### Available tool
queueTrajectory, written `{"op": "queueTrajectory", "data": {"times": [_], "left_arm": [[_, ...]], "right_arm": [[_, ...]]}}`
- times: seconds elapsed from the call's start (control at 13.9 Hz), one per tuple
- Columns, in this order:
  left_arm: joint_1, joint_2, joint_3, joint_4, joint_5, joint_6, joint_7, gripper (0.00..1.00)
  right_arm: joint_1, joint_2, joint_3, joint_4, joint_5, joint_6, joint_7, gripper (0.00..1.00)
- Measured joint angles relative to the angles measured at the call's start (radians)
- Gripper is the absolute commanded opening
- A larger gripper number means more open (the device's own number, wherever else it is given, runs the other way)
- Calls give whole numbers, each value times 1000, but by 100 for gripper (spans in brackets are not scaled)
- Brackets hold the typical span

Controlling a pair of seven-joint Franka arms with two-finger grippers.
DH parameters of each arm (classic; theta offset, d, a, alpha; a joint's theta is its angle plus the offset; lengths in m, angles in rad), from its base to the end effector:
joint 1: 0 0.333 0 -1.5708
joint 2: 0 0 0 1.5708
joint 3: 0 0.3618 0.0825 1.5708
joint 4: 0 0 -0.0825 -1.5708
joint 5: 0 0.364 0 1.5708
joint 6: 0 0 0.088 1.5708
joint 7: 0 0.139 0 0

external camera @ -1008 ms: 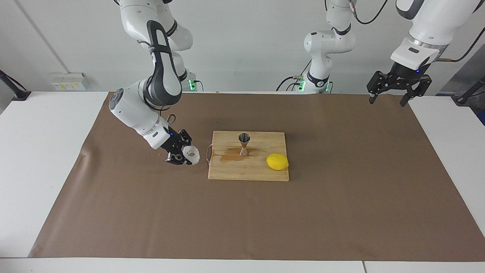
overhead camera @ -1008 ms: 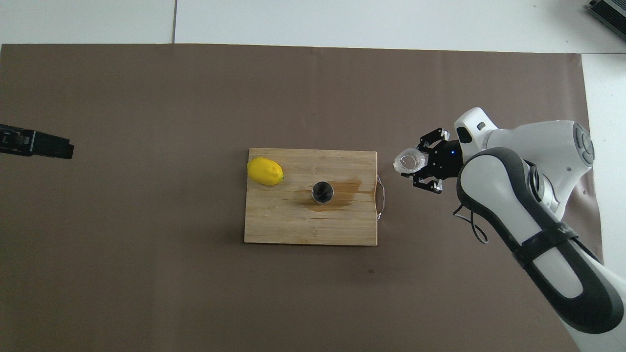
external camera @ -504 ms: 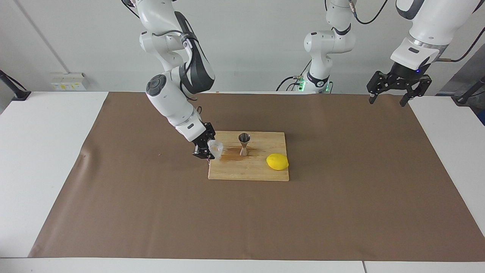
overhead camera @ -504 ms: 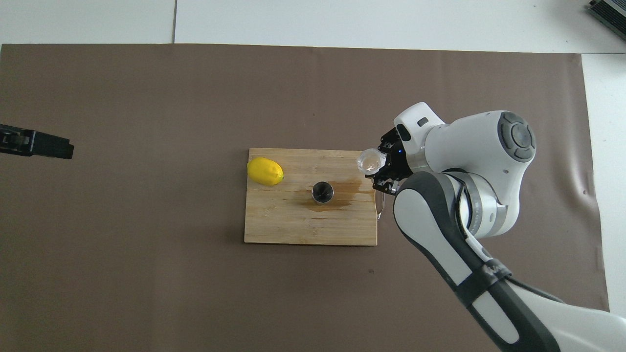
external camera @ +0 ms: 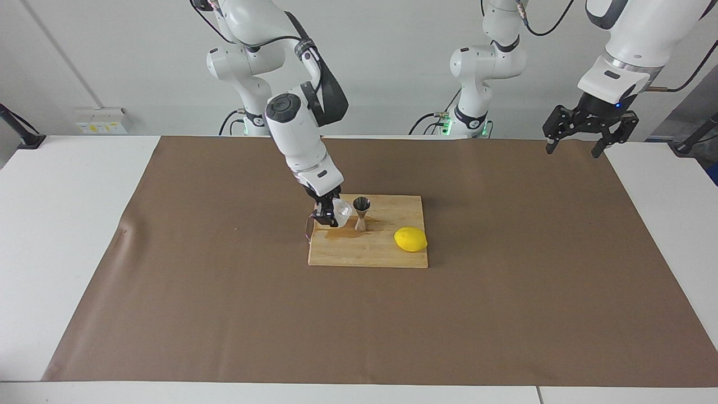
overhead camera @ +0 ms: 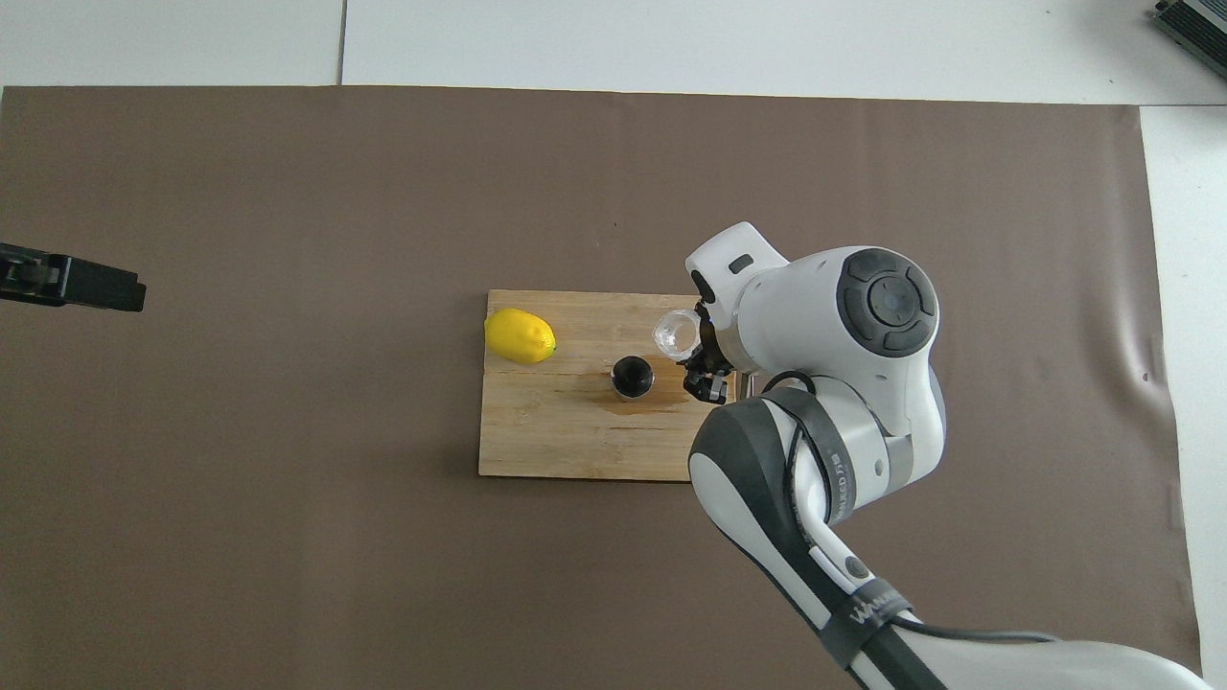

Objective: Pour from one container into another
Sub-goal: 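Lift the glass cup with the right gripper toward the jigger cup, then tilt the glass cup with the right gripper over the jigger cup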

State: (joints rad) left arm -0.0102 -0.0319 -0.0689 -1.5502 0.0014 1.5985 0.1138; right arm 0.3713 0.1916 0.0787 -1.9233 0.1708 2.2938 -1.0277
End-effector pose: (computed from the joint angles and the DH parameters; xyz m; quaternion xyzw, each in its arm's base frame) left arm 0.5273 -0.0423 0.6672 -0.9946 0.0962 -0.0400 0.0025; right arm 0.5520 0.2727 0.4345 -0.7681 -0.6296 -0.1070 0.0476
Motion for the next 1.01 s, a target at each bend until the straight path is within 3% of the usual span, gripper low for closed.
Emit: {"op": "queueTrajectory", "data": {"times": [0.36,1.01], "left_arm": [[-1,1,0,0,0,0,0,100],[-1,2,-1,0,0,0,0,100]], "right_arm": [[41,0,0,14,-130,-6,118,17],[104,6,0,49,-364,-96,136,17]]}}
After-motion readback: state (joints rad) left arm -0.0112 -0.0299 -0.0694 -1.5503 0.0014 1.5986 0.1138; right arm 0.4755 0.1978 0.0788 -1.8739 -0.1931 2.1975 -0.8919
